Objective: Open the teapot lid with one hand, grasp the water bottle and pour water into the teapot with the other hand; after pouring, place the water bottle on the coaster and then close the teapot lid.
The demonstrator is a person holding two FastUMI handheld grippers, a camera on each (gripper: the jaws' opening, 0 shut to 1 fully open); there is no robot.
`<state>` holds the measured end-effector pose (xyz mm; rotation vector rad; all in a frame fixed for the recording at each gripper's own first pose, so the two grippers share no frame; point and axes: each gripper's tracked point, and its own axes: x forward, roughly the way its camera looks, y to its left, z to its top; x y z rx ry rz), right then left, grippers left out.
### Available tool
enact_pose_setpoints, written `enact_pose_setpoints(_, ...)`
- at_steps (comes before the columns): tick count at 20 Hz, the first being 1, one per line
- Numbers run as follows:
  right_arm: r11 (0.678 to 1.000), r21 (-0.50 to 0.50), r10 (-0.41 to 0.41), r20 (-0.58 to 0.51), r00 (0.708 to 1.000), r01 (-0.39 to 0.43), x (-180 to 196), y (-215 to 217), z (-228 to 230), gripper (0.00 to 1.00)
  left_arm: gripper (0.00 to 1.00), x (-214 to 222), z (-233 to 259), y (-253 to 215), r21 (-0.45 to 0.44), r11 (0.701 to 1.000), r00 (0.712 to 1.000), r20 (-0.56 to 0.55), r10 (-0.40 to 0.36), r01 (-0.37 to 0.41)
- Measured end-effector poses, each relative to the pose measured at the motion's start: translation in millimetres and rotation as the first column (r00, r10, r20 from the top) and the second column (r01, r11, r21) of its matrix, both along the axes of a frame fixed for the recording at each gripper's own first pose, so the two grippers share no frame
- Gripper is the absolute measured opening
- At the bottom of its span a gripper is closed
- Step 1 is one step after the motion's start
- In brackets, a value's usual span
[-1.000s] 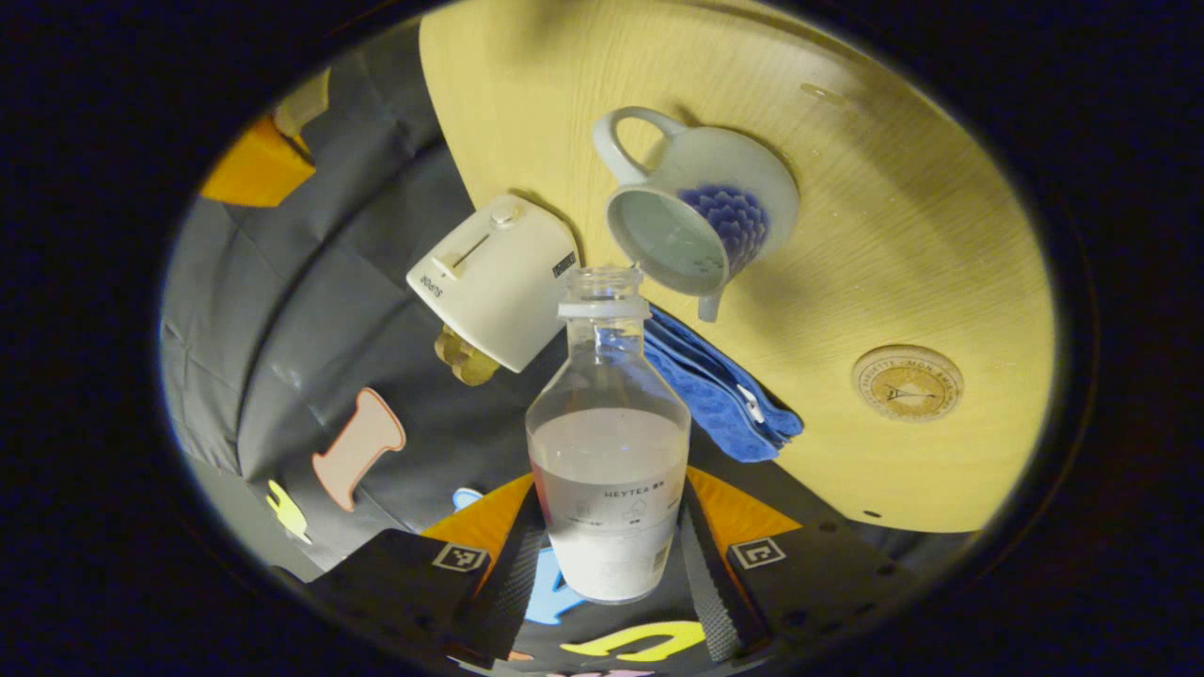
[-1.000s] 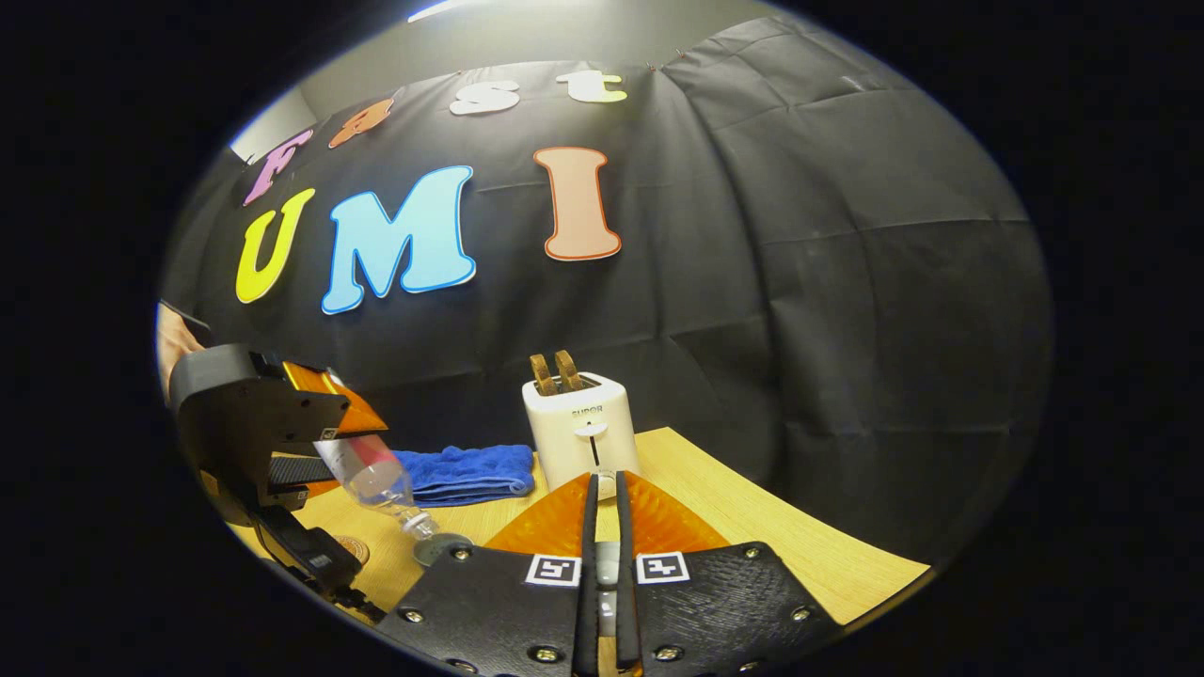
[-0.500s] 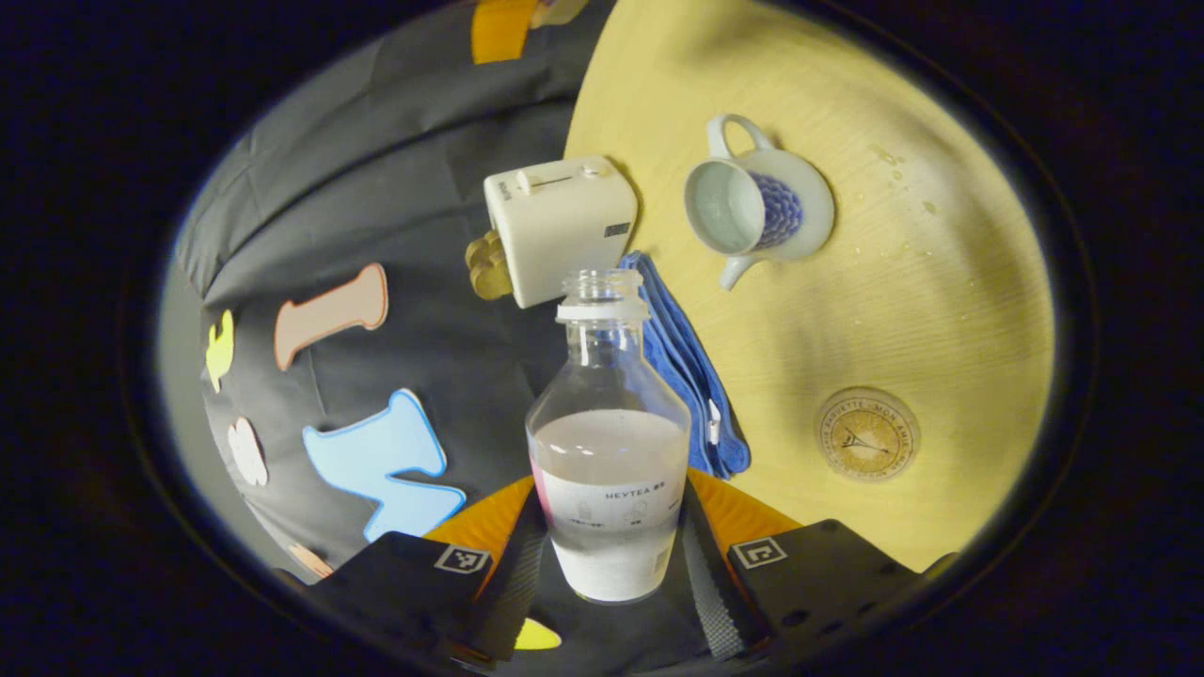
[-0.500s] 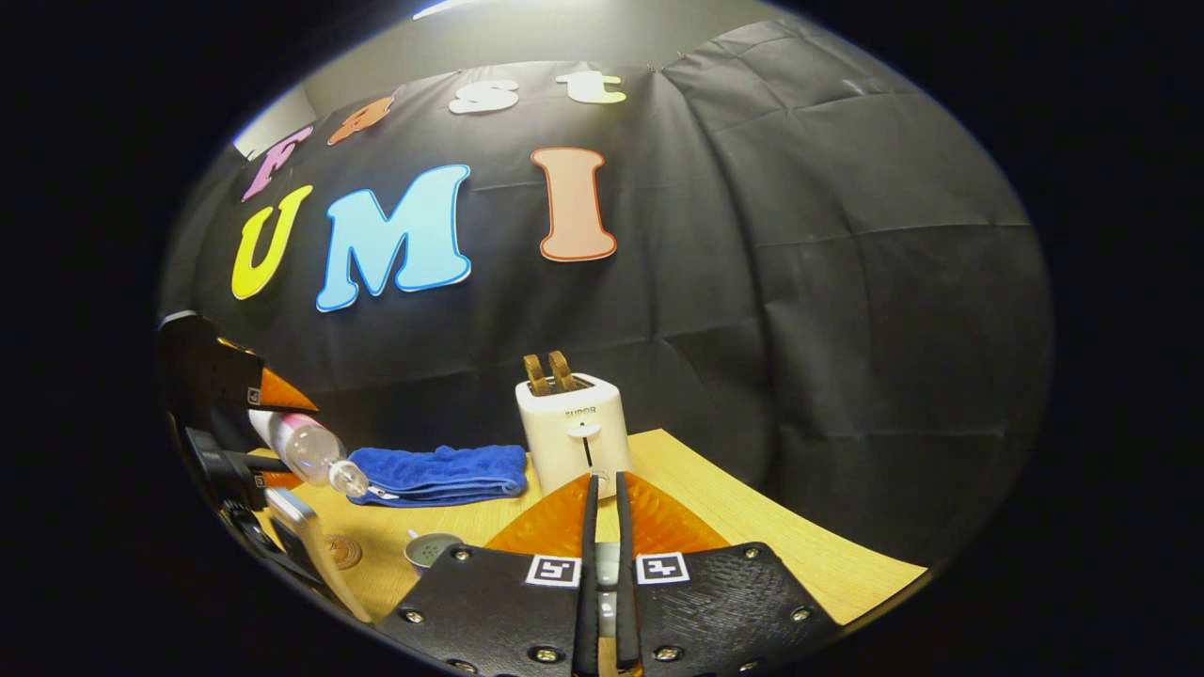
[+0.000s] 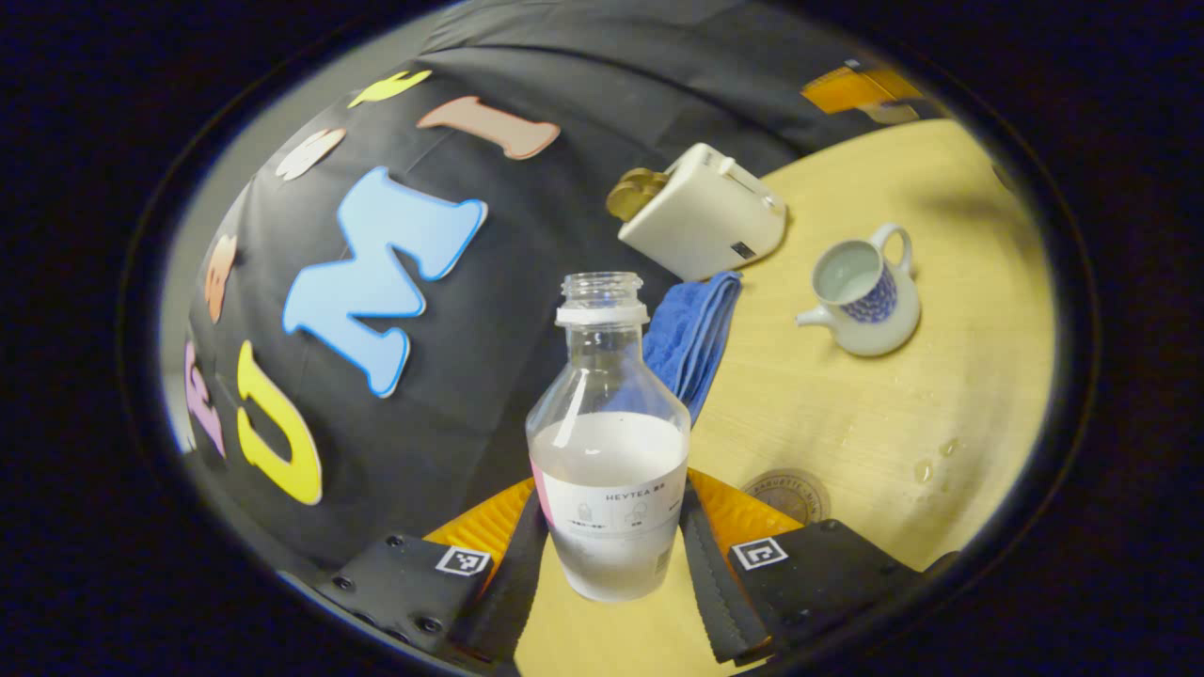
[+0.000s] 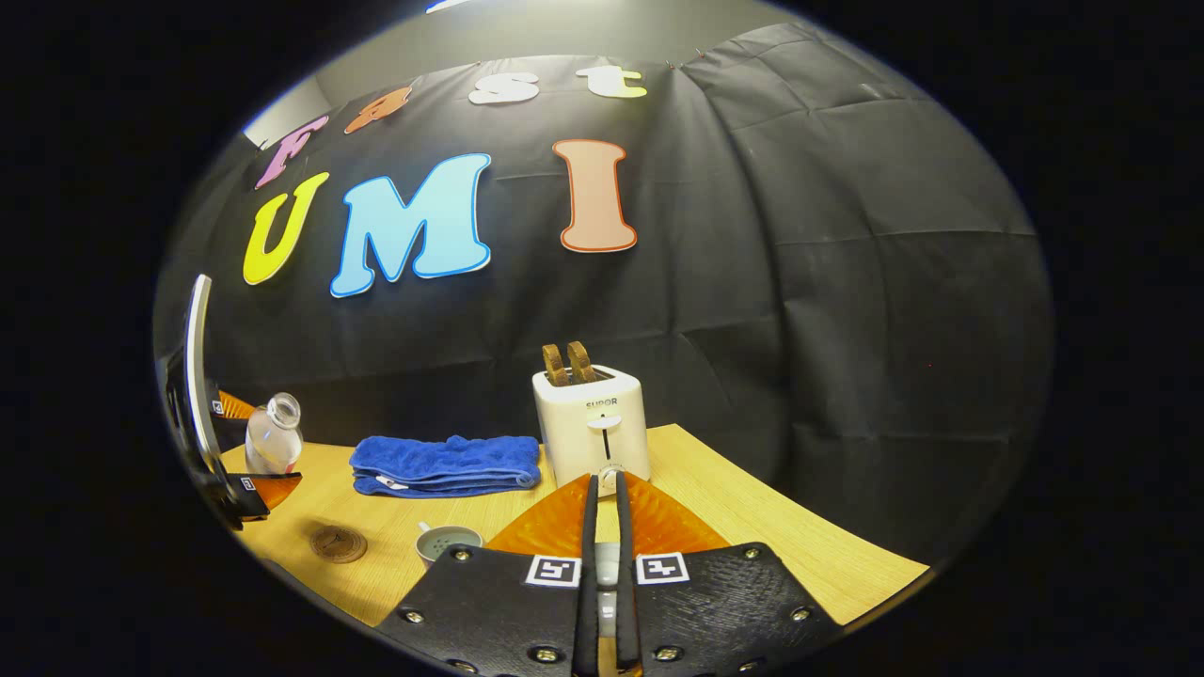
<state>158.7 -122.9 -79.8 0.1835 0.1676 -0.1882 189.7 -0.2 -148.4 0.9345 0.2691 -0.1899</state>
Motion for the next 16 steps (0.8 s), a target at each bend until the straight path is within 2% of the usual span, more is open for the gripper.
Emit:
enact_pose_setpoints(2,1.000,-0.003,0.011,-0.002,1.000,-0.011,1,4,-1,0.07,0.85,-6,-3,1,-0.173,0.984,0.999,0.001,0.043,-0.043)
enact_pose_setpoints(4,1.000,-0.010,0.016,-0.005,1.000,-0.016,2,6,-2,0.07,0.85,-3,-8,0,-0.328,0.942,0.997,0.002,0.079,-0.074)
enact_pose_setpoints(6,1.000,-0.012,0.021,-0.006,1.000,-0.021,2,9,-1,0.07,0.84,-2,-12,-9,-0.454,0.886,0.994,0.001,0.108,-0.096)
enact_pose_setpoints(8,1.000,-0.002,0.028,-0.004,1.000,-0.028,2,10,-2,0.07,0.84,-2,-15,-17,-0.576,0.811,0.992,-0.006,0.123,-0.104)
enact_pose_setpoints(10,0.999,0.010,0.034,-0.007,0.999,-0.034,3,12,-3,0.07,0.84,-1,-18,-27,-0.656,0.747,0.992,-0.028,0.121,-0.110)
enact_pose_setpoints(13,0.999,0.007,0.037,-0.012,0.999,-0.037,4,13,-5,0.07,0.84,2,-20,-33,-0.725,0.680,0.992,-0.037,0.124,-0.112)
enact_pose_setpoints(14,0.999,0.004,0.040,-0.009,0.999,-0.040,4,14,-3,0.07,0.84,3,-20,-36,-0.742,0.661,0.992,-0.039,0.120,-0.109)
enact_pose_setpoints(16,0.999,-0.003,0.041,-0.006,0.999,-0.041,4,15,-2,0.07,0.84,2,-25,-36,-0.746,0.656,0.991,-0.053,0.121,-0.120)
